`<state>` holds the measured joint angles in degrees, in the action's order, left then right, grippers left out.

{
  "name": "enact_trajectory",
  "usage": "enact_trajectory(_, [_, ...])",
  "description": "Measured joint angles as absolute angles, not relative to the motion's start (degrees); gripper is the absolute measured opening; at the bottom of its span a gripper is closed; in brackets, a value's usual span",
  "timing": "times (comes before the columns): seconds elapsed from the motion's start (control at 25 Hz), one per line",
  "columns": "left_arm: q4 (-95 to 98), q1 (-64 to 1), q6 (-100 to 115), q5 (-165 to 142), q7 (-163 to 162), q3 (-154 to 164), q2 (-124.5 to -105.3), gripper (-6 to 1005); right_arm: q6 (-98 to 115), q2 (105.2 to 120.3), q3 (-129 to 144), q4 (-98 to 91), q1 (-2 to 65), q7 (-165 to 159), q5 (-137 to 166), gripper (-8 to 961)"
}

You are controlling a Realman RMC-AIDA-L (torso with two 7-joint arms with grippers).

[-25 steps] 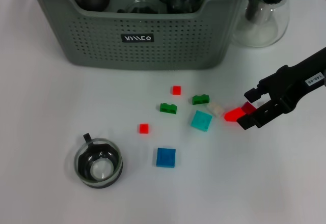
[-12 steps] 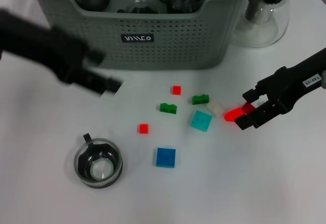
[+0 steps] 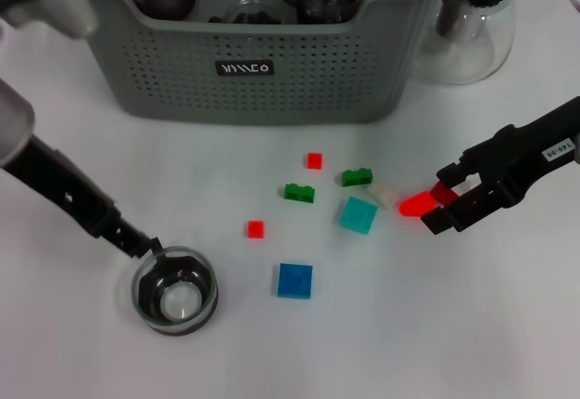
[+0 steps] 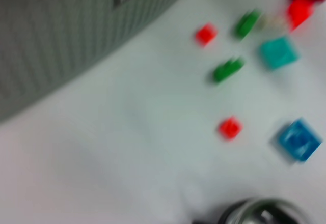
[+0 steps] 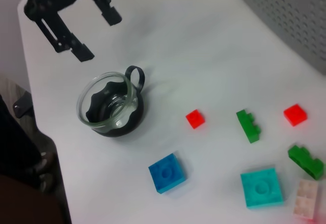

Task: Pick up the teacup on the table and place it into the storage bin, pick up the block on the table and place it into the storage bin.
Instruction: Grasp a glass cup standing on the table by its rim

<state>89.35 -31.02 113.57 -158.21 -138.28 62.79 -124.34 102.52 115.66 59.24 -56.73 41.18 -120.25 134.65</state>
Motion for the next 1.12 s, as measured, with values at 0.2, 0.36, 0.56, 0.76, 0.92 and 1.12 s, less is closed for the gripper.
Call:
enact_trajectory(0.2, [87.9, -30.1, 112.1, -160.0, -142.5, 66.7, -124.34, 830, 102.3, 115.60, 59.2, -56.6, 41.1, -119.9, 134.6, 928])
enact_trajectory(0.36, [85.5, -29.7, 110.9, -160.0, -145.1, 69.4, -124.48, 829, 102.1, 115.58, 59.2, -56.6, 40.9, -119.7, 134.6, 928])
enact_trajectory(0.56, [83.5, -29.8, 109.5, -159.4, -147.7, 73.6, -124.56, 828, 102.0, 115.48, 59.2, -56.6, 40.9, -119.7, 134.6, 928])
enact_trajectory(0.76, [81.8, -29.5, 107.4, -159.1, -149.2, 76.4, -124.61, 826, 101.9, 115.49, 59.4, -56.6, 40.9, -119.6, 134.7, 928])
enact_trajectory(0.92, [79.3, -29.6, 105.6, -159.1, -149.6, 76.7, -124.63, 826, 101.9, 115.49, 59.3, -56.6, 40.8, -119.6, 134.6, 928])
enact_trajectory(1.12, [77.3, -29.8, 103.9, -159.1, -149.8, 77.2, -124.63, 825, 101.9, 115.49, 59.3, -56.6, 40.8, -119.6, 134.6, 928])
